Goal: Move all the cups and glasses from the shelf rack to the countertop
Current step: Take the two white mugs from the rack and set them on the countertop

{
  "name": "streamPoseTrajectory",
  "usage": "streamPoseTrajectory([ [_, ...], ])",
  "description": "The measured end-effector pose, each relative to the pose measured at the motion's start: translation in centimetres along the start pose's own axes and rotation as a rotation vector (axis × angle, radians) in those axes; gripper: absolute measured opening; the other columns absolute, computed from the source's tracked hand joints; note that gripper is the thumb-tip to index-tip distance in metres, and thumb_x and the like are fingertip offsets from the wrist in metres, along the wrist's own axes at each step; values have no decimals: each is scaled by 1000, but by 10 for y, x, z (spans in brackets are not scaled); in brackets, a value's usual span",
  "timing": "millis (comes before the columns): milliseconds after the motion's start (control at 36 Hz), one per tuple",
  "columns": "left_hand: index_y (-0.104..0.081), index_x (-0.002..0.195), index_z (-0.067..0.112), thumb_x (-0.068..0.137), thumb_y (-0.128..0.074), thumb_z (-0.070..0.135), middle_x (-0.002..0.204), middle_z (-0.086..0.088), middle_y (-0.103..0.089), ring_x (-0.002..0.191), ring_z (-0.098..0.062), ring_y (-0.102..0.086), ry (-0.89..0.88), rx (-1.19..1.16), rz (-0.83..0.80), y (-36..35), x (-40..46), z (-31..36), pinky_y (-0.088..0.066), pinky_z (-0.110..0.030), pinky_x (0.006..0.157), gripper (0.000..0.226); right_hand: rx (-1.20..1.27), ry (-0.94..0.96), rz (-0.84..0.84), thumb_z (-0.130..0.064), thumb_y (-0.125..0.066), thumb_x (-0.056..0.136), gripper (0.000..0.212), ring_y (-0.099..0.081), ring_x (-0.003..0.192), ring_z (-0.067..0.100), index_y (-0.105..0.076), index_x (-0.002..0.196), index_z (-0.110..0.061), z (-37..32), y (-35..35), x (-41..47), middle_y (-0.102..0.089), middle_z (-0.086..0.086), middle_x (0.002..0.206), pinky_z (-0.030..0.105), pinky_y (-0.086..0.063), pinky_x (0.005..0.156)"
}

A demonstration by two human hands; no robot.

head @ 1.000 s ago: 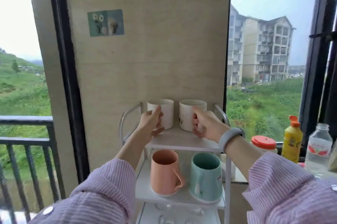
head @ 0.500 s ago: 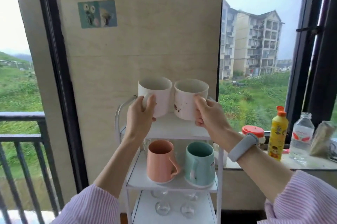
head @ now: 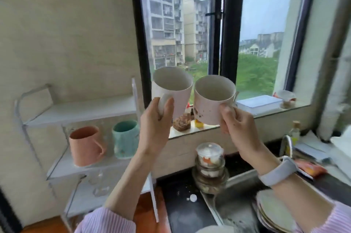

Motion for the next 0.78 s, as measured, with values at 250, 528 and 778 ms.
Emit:
streamPoseTrajectory([
  [250, -53, 80, 7, 94, -47, 32, 68, -10, -59, 64, -33, -55, 36, -155, -293, -235, -106, 57, -45, -43, 62, 29, -293, -202, 243, -28, -50, 93, 56, -31, 46, 15, -38, 38, -23, 33, 269, -73, -33, -9, 36, 37, -29, 56],
  [528, -50, 81, -2, 94, -47, 33, 63, -16, -57, 56, -26, -53, 69, -386, -650, -483, -244, 183, -46, -45, 59, 38, -589, -320, 504, -29, -46, 94, 47, -31, 48, 12, -35, 49, -19, -12, 538, -172, -35, -4, 46, 31, -25, 55],
  [778, -52, 83, 2, 94, -45, 38, 71, -14, -62, 60, -20, -61, 0, -594, -988, -648, -358, 307, -47, -20, 50, 39, -713, -423, 823, -28, -47, 93, 44, -34, 41, 5, -39, 52, -15, -52, 714, -258, -39, -7, 42, 30, -29, 51],
])
Point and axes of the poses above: each hand's wrist, its own x-axis towards the middle knuckle, its own y-axis out of the back of the hand, z = x × y, the point moved 9 cm from there along x, towards the middle knuckle
